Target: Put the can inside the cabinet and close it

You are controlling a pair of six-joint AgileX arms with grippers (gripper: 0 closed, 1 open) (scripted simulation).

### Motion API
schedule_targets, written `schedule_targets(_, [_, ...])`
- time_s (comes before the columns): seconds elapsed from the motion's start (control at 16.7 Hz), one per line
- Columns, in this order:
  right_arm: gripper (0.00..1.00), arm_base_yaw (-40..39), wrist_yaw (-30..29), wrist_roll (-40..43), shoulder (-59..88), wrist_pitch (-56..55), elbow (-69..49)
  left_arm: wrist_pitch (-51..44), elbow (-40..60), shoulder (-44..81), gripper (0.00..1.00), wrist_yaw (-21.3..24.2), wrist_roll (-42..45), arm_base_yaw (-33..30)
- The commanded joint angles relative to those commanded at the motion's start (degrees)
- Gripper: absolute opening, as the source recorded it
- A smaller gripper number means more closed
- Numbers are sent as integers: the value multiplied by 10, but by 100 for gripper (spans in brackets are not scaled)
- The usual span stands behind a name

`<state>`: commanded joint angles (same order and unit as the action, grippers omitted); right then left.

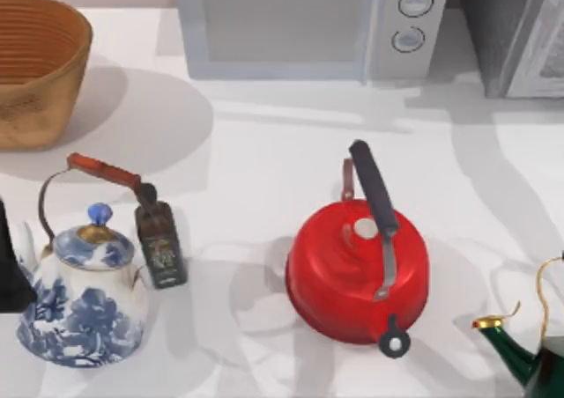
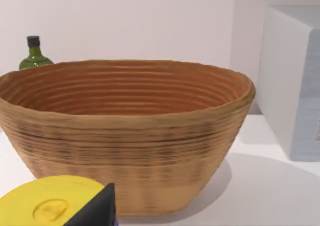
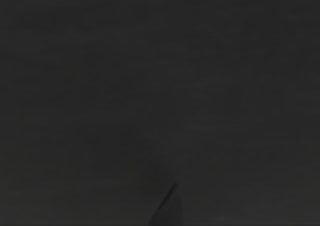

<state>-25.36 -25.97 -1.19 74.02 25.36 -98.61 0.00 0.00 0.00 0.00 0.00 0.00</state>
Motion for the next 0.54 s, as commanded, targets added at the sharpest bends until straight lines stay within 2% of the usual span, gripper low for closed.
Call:
schedule_targets(0.12, [100, 15, -10, 7, -11, 3, -5, 0, 0, 0, 100, 0, 0, 0])
schedule_targets(0.54, [100, 62, 36, 7, 74, -22, -64, 0, 0, 0, 100, 0, 0, 0])
